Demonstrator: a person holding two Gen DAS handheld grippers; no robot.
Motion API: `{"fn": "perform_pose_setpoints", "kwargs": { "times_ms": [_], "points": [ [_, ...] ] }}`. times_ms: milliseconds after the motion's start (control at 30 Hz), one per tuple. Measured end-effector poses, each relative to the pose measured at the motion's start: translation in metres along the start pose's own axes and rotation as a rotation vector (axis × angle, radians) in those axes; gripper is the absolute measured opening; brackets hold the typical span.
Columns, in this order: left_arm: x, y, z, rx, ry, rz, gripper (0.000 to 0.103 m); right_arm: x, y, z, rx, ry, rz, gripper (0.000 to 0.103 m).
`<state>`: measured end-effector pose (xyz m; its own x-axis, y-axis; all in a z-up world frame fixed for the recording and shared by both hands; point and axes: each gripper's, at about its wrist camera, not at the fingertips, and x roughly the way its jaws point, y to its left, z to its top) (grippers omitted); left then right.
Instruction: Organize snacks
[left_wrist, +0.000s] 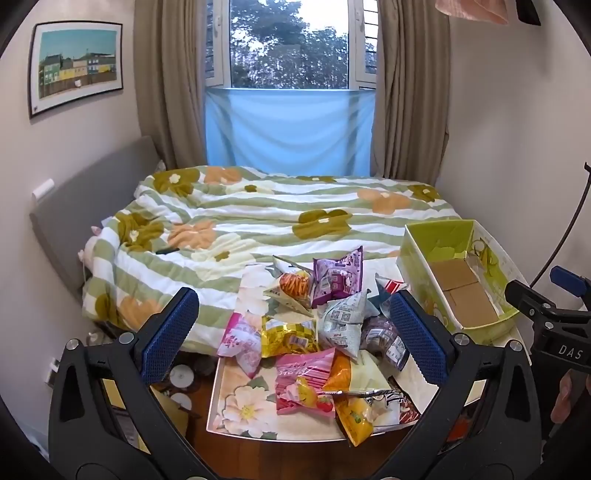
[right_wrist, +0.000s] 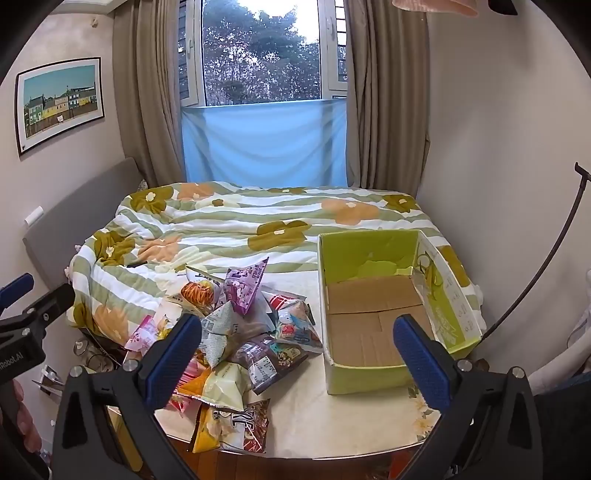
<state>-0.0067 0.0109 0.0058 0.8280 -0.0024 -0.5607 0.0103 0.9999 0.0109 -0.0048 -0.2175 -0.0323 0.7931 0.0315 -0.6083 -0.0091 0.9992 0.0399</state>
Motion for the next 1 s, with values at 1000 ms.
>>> {"fn": "perform_pose_setpoints", "kwargs": {
  "times_ms": [1000],
  "points": [
    [0.0039,0.007,0.0081,-0.025,0.005,-0.005,0.102,0.0002,0.0045,0.0051,0.003,-0.027,0.009,0.103]
  ]
}}
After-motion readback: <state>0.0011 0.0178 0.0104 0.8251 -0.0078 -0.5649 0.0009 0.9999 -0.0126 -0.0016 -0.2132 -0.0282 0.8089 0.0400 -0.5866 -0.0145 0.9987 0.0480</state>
